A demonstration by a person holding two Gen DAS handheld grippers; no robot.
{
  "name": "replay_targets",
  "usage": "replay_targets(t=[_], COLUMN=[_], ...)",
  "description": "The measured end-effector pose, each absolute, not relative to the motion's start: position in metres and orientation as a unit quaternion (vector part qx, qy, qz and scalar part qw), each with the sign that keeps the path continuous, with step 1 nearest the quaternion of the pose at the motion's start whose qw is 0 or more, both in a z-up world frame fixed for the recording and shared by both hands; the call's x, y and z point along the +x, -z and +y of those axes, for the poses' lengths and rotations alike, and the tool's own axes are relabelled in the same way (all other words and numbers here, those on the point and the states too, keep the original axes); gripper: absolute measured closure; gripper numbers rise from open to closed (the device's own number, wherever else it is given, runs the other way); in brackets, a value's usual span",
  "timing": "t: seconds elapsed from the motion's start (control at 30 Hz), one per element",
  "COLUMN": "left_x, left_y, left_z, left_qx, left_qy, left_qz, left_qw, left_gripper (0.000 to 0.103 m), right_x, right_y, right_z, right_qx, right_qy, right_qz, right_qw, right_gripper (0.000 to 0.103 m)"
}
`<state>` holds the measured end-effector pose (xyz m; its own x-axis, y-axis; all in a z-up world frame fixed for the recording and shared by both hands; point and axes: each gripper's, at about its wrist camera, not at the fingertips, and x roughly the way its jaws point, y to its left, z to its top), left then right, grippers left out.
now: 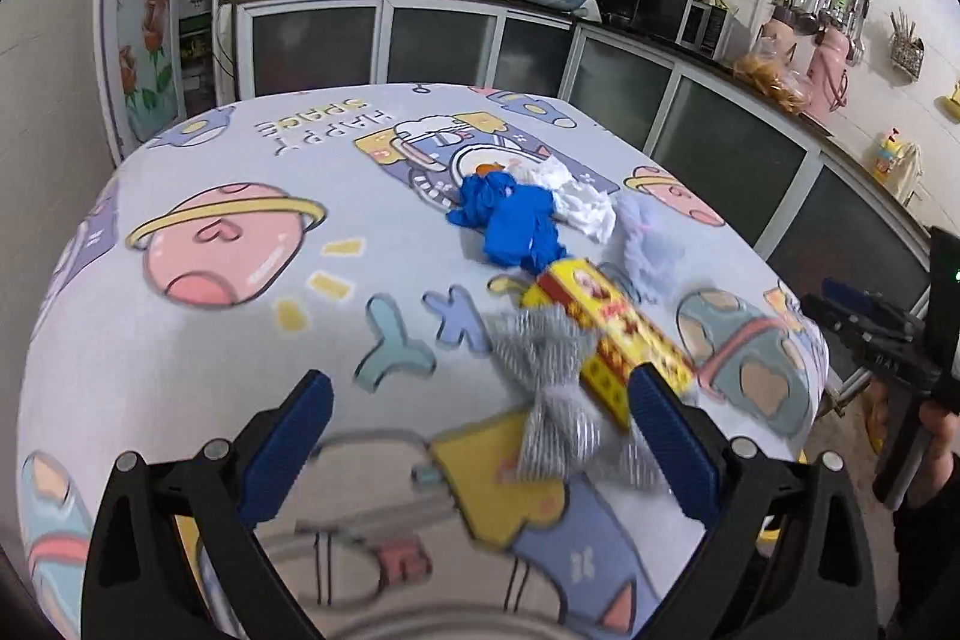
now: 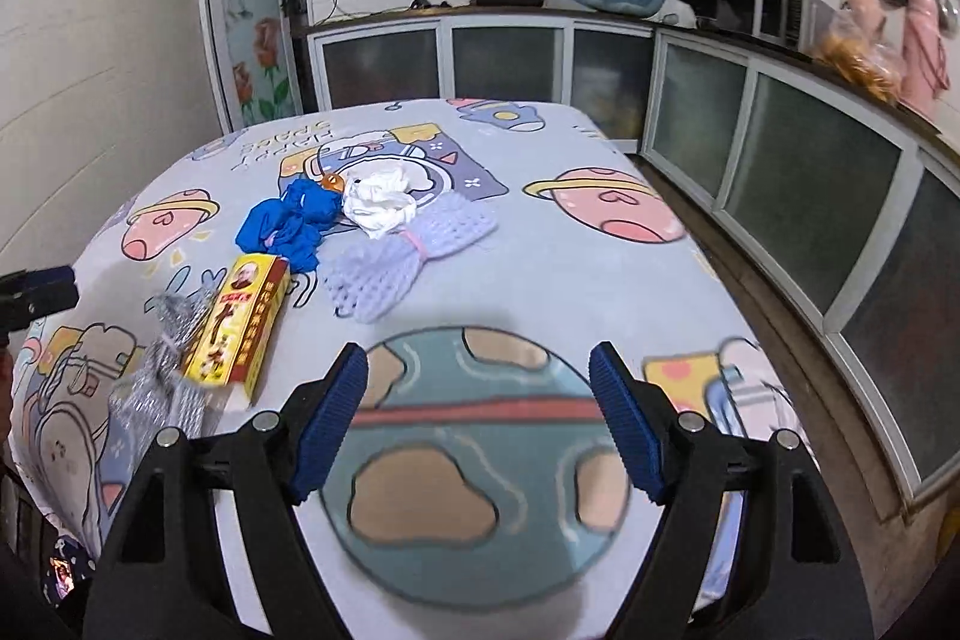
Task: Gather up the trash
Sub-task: 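Return both tools over the table toward the blue gloves and mesh net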
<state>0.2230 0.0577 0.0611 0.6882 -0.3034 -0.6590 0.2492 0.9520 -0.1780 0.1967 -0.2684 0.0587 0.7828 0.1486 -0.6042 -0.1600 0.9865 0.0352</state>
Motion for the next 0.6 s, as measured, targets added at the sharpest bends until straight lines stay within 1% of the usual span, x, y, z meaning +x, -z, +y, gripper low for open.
replay_targets(t=[0.13, 0.33, 0.43, 0.6], left_x=[0.268, 0.335, 0.358, 0.390], left_y=[-0.062, -0.048, -0.043, -0.034], left_z=[0.043, 0.024, 0.014, 0.004], left_qx=[-0.037, -0.036, -0.027, -0.013], left_qy=[0.177, 0.179, 0.180, 0.167], left_qz=[0.376, 0.414, 0.422, 0.440], left_qw=[0.909, 0.892, 0.888, 0.882], left_gripper=[0.008, 0.008, 0.008, 0.008], right_x=[0.234, 0.295, 0.313, 0.330], right_y=[-0.052, -0.043, -0.040, -0.034], right_z=[-0.264, -0.262, -0.254, -0.243], right_qx=[-0.010, 0.052, 0.083, 0.100], right_qy=[-0.091, -0.114, -0.146, -0.175], right_qz=[0.338, 0.374, 0.393, 0.414], right_qw=[0.937, 0.919, 0.904, 0.888], right_gripper=[0.031, 0.031, 0.031, 0.031])
